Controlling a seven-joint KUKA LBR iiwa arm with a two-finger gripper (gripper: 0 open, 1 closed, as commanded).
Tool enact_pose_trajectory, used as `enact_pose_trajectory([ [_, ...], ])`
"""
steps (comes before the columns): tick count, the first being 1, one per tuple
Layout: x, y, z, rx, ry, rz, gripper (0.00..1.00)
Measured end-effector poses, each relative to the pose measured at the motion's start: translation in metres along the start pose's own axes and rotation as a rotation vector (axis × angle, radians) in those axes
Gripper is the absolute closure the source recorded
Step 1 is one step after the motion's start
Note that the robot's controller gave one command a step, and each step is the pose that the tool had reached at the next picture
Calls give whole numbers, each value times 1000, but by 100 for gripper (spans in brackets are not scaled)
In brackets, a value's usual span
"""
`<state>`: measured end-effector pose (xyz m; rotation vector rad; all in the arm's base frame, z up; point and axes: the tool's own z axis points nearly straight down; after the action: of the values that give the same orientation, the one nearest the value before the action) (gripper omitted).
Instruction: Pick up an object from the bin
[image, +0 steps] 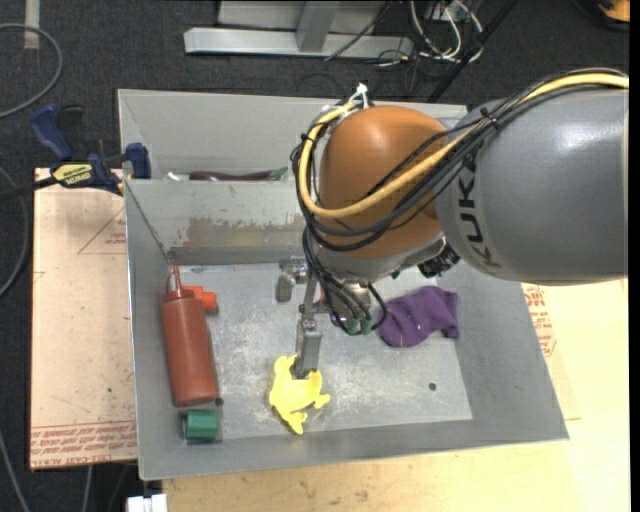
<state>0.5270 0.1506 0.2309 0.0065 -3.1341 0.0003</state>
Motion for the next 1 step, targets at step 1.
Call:
enact_pose_trajectory([
  [1,-2,-1,-4,-1,-8,4,0],
])
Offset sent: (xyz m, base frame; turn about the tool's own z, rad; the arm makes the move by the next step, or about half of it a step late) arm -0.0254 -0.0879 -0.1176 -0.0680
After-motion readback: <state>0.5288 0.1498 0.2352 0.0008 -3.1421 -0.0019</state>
